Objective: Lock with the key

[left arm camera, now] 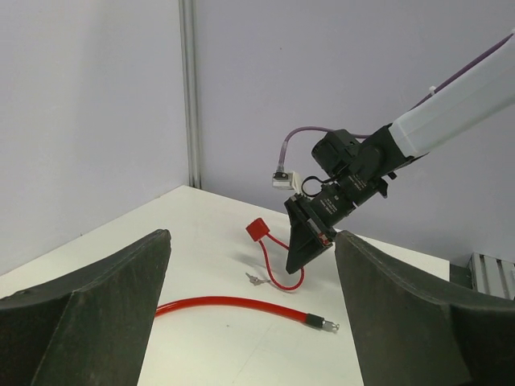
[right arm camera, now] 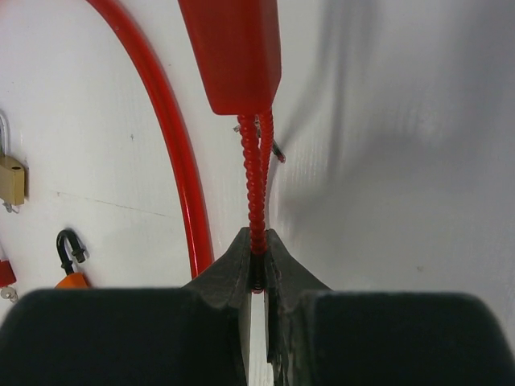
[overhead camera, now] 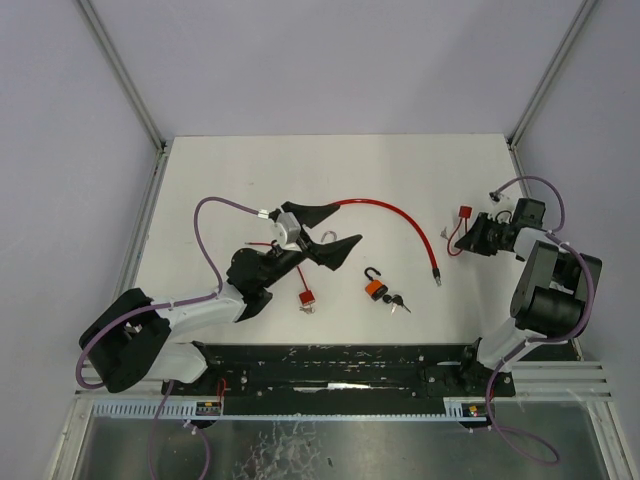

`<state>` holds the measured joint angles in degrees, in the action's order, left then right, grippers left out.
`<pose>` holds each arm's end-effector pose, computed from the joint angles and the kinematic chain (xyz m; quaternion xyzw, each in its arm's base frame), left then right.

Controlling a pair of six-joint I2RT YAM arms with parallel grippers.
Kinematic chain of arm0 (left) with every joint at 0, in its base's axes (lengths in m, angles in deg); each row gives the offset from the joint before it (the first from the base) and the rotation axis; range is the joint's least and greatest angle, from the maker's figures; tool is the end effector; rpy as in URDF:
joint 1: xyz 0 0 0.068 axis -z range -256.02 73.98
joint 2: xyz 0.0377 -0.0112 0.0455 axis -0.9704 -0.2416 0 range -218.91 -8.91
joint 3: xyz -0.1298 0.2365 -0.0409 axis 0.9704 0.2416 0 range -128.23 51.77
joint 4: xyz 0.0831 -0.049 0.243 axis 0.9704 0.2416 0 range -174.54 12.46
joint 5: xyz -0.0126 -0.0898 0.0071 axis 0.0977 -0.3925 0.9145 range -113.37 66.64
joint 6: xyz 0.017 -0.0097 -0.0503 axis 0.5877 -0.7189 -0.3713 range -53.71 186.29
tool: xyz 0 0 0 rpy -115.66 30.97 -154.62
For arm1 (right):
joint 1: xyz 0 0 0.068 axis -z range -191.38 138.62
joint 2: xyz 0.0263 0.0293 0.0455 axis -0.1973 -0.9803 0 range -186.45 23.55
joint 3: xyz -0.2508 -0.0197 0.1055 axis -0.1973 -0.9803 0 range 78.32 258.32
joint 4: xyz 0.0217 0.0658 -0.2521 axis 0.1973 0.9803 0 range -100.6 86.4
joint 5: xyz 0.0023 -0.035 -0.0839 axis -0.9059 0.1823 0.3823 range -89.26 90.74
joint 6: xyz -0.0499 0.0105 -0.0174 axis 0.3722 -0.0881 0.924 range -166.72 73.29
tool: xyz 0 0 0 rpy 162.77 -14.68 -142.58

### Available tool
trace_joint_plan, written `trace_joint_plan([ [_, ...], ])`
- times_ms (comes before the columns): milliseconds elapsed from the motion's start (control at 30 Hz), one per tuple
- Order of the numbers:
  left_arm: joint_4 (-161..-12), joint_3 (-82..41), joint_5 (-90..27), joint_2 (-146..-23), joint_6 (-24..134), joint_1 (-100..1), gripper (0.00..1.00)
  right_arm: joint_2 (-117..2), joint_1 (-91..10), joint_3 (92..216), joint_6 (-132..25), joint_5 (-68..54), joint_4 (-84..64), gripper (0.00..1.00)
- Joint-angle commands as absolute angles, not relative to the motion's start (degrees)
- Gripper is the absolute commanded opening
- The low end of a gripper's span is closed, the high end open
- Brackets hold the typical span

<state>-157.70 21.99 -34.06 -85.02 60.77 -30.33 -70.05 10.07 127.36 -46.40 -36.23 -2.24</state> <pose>0.1814 -0.1954 0.2833 0.2536 0.4625 -0.4106 0.7438 0.3011 -0.0953 0.1661 0.0658 0.9024 0.2383 0.3528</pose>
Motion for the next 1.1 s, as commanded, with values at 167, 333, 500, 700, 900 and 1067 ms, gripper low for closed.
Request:
trace_joint_plan([
  [167,-158.2,20.56,-35.29,-85.18,61.89,-30.49,0.82,-73.41,10.51,131.37,-46.06,-37.26,-1.37,0.15],
  [333,-158.1,20.41,-35.36,-85.21,61.81,-30.5,0.82,-73.29,10.76,131.84,-45.75,-36.28,-0.65,0.3],
  [500,-158.02,20.14,-35.74,-85.53,61.38,-30.51,0.82,-72.79,11.01,131.94,-45.44,-35.5,-0.34,0.36],
  [700,-157.82,20.22,-35.71,-85.27,61.47,-30.42,0.82,-72.1,11.36,132.45,-44.63,-33.98,0.56,0.43],
  [900,-157.45,20.09,-35.82,-85.28,61.35,-30.47,0.82,-68.53,12.51,132.84,-43.77,-34.84,1.53,0.45],
  [1067,-156.09,19.33,-36.07,-85.63,60.57,-30.51,0.82,-63.85,12.62,132.78,-41.97,-38.49,2.64,0.45],
])
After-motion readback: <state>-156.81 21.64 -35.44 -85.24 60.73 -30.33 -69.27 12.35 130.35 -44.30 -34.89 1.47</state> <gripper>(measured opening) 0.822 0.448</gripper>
